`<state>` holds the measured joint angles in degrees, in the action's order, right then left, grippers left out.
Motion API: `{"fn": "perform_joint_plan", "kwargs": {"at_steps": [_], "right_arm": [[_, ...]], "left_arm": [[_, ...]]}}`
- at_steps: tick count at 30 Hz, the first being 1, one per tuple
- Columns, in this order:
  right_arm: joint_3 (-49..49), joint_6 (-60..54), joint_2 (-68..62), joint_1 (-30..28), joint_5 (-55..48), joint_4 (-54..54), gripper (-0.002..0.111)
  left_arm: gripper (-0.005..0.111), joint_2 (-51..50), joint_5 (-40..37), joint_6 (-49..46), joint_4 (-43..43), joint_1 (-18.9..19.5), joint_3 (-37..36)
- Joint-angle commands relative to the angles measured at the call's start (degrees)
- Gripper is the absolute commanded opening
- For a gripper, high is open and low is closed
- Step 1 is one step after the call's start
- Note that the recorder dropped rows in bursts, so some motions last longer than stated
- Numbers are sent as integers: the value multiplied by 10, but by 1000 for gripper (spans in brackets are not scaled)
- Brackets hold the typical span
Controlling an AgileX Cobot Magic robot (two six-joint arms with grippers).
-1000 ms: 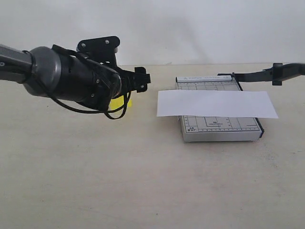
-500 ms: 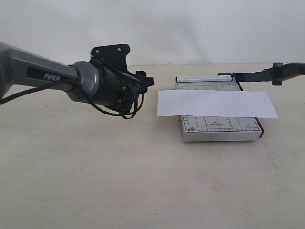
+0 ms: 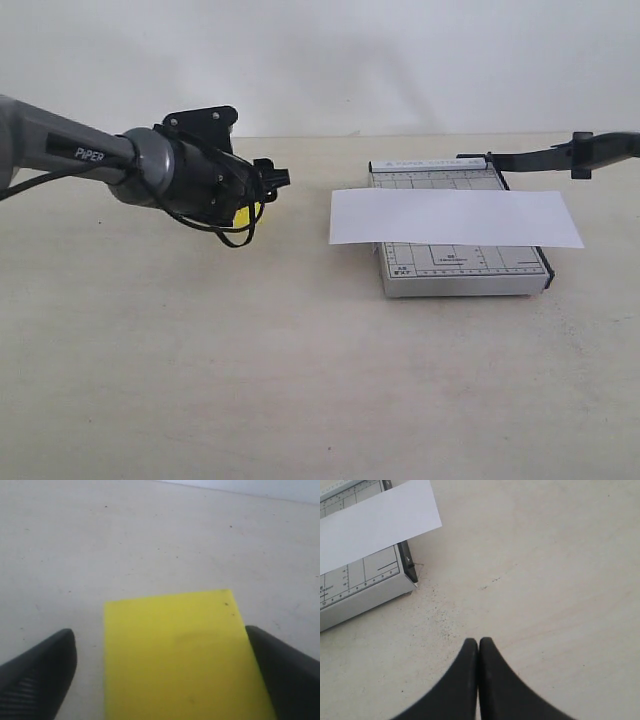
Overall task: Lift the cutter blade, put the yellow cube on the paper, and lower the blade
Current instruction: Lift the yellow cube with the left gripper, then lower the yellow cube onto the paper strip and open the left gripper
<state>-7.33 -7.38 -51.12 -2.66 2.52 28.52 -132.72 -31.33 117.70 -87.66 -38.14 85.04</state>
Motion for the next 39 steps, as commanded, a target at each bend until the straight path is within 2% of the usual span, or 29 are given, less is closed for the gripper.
{"fn": "perform_joint_plan", "kwargs": {"at_steps": [1,8,12,15,20,23,28,30,31,33,34,35,38,39], "right_arm": [[-2,-1,-2,-2,-2,-6,0],[-2,-1,-2,-2,-2,-6,0],[-2,-1,-2,-2,-2,-6,0],[-2,-1,-2,-2,-2,-6,0],[-1,-2,-2,-2,2,-6,0],[-1,-2,-2,-2,7,-6,0],[-1,-2,-2,-2,9,-6,0],[-1,-2,-2,-2,11,-6,0],[-1,-2,-2,-2,11,-6,0],[-1,-2,-2,-2,12,-6,0],[-1,-2,-2,-2,12,-6,0],[-1,-2,-2,-2,13,-6,0],[-1,-3,-2,-2,15,-6,0],[-1,-3,-2,-2,15,-6,0]], "left_arm": [[76,1,16,-17,1,20,3],[53,1,35,-34,1,23,3],[27,1,35,-81,2,23,3],[4,4,33,-142,11,23,3],[4,31,46,-224,63,21,3],[4,59,85,-316,93,19,3],[4,135,108,-462,165,5,3],[4,167,160,-544,217,4,3],[4,186,232,-597,268,4,0],[4,200,355,-662,305,4,-4],[4,200,426,-652,297,5,-3],[4,196,454,-636,291,5,3],[4,171,474,-539,212,5,18],[4,156,495,-489,157,5,24]]}}
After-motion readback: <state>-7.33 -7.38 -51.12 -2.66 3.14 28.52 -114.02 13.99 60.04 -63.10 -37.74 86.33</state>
